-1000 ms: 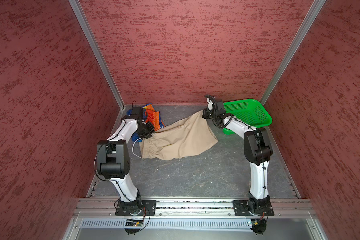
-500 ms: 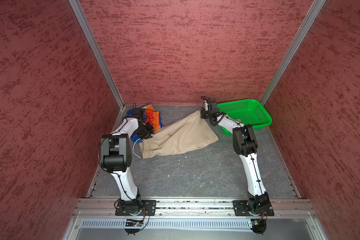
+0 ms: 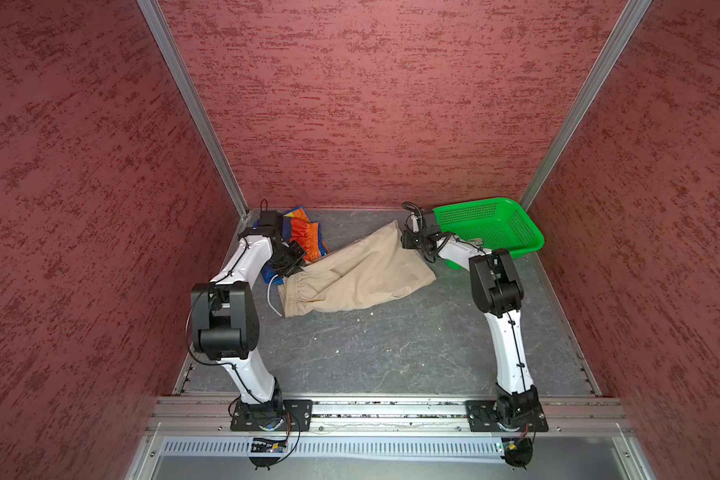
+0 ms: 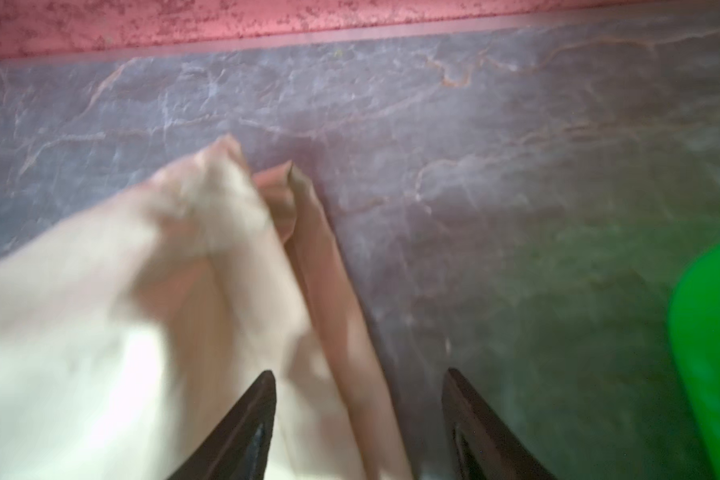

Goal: Fold and stack the shorts

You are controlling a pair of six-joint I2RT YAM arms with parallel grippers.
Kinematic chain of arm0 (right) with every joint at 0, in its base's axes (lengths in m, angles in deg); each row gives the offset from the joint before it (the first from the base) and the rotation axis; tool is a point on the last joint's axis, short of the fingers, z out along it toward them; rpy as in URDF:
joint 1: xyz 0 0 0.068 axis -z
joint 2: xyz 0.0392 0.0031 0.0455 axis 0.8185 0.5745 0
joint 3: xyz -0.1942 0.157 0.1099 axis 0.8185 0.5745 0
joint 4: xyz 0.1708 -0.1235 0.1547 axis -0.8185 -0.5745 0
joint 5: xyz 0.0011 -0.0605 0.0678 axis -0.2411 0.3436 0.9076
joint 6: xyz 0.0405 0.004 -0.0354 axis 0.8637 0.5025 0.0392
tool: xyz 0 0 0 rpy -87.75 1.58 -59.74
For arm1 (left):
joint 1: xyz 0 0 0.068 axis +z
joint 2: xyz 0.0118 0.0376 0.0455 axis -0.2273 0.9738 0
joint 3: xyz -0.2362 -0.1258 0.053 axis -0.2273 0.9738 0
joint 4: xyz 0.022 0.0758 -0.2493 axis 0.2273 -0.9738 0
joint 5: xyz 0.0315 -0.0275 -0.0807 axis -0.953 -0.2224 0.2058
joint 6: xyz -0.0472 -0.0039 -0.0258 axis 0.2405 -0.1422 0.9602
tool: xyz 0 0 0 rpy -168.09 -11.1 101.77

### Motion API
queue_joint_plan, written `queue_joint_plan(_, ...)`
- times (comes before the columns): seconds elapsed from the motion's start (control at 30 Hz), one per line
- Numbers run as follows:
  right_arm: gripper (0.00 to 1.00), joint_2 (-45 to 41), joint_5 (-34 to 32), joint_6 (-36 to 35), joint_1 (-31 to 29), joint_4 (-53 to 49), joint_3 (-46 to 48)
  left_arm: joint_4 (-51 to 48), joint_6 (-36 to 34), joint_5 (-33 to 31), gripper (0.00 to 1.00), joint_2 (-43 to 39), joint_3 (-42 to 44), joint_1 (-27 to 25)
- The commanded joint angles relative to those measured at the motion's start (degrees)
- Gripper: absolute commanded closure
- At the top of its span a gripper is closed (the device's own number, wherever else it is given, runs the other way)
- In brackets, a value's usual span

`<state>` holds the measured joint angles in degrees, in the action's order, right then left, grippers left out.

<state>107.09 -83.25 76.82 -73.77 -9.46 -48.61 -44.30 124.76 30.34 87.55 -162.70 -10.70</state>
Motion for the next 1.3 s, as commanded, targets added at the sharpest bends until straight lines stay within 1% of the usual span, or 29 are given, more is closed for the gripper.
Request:
queue_joint_plan(0.0, 0.33, -7.84, -3.14, -1.90, -3.65, 5.83, 4.40, -1.12, 0.56, -0.97, 0.85, -2.21, 2.91, -0.04)
queue_joint_plan(0.1, 0.32, -11.19, -2.69, -2.73, -6.73, 7.75, 8.33, -0.90, 1.26, -0.80, 0.87, -3.36, 4.76, -0.20)
queue_joint_plan(0.3, 0.32, -13.11, -1.67, -4.57, -12.22, 8.86, 10.69, -1.82, 2.07, -0.89, 1.00, -5.33, 6.52, -0.63)
queue_joint_plan(0.5, 0.31, -11.65, 0.26, -4.34, -14.59, 8.53, 10.32, -1.13, 2.29, -2.83, 0.99, -5.93, 10.28, -0.54)
queue_joint_plan(0.67, 0.31, -11.53, 0.72, -4.07, -15.69, 8.53, 11.23, 0.56, 3.01, -1.91, 0.98, -4.84, 13.66, -0.01)
queue_joint_plan(0.73, 0.31, -11.62, 0.72, -4.07, -15.93, 8.46, 11.53, 1.31, 3.21, -2.08, 0.95, -4.33, 14.81, -0.05)
queue_joint_plan(0.77, 0.31, -11.70, 0.72, -4.07, -16.11, 8.45, 11.60, 1.71, 3.20, -2.15, 0.91, -3.85, 15.23, 0.15)
queue_joint_plan(0.9, 0.31, -12.55, 0.44, -4.42, -16.71, 8.36, 12.16, 2.89, 3.64, -1.81, 0.61, -3.06, 15.92, 1.14)
queue_joint_plan(1.0, 0.30, -14.13, 0.57, -4.36, -17.50, 8.61, 13.66, 2.11, 3.59, -1.98, 0.46, -4.70, 14.75, 1.26)
queue_joint_plan(1.07, 0.30, -15.23, 1.68, -4.26, -18.27, 9.27, 15.16, 0.27, 3.05, -2.86, 0.42, -6.15, 13.21, 1.27)
queue_joint_plan(1.17, 0.30, -16.56, 3.68, -4.46, -20.19, 10.46, 17.39, -2.77, 2.07, -5.36, 0.43, -9.39, 10.67, 1.54)
queue_joint_plan(1.27, 0.33, -16.94, 5.04, -4.61, -22.65, 10.63, 18.44, -4.74, 1.46, -8.74, 0.49, -14.02, 9.29, 1.61)
